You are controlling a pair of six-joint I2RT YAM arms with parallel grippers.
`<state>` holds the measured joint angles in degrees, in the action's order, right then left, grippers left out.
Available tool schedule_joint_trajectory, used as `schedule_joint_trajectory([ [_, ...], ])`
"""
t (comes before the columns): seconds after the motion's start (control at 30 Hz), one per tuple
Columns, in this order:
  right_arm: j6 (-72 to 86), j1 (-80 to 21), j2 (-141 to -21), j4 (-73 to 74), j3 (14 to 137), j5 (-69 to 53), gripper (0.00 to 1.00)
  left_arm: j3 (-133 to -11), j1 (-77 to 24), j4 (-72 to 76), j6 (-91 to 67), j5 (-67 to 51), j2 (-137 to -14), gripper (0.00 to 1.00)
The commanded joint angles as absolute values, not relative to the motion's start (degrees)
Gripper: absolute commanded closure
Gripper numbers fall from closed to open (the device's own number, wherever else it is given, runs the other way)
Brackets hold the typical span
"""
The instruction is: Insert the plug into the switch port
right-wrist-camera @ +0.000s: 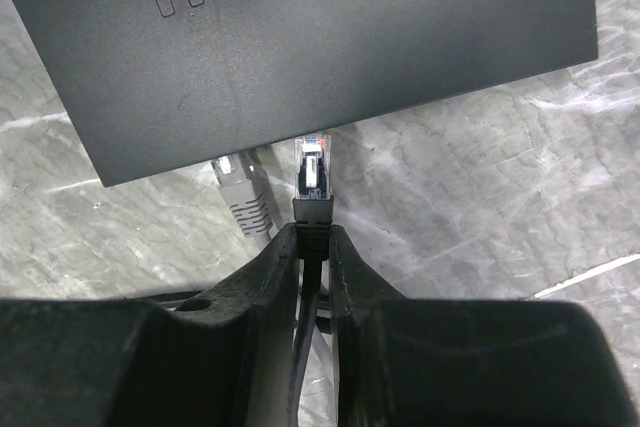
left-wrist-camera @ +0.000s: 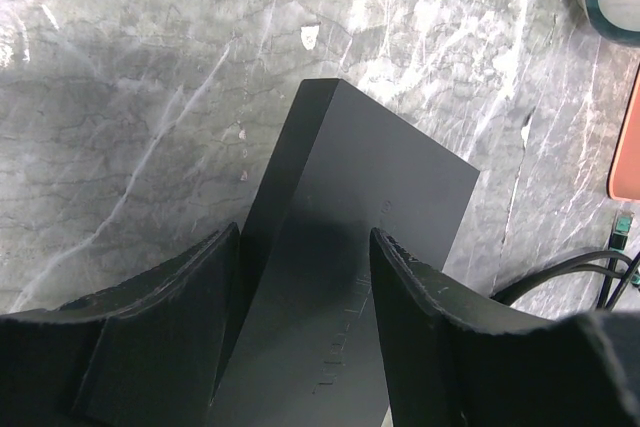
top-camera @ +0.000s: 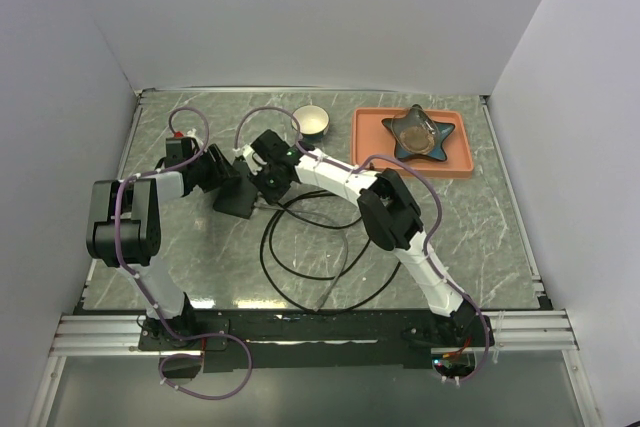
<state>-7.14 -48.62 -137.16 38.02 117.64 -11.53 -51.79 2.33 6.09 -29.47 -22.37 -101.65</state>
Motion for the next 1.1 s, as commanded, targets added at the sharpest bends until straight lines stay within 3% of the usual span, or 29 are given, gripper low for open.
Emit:
schedule_joint_trajectory([
  [0.0, -7.03, -49.83, -137.64, 35.42, 120.15, -12.66, 1.0, -53.26, 1.85, 6.77, -29.0, -26.1, -102.3, 0.39],
  [1.07, -10.72, -50.54, -128.06, 11.52, 99.94, -16.17, 1.0, -54.84, 0.53, 5.1, -26.02, -33.84, -104.94, 0.35],
])
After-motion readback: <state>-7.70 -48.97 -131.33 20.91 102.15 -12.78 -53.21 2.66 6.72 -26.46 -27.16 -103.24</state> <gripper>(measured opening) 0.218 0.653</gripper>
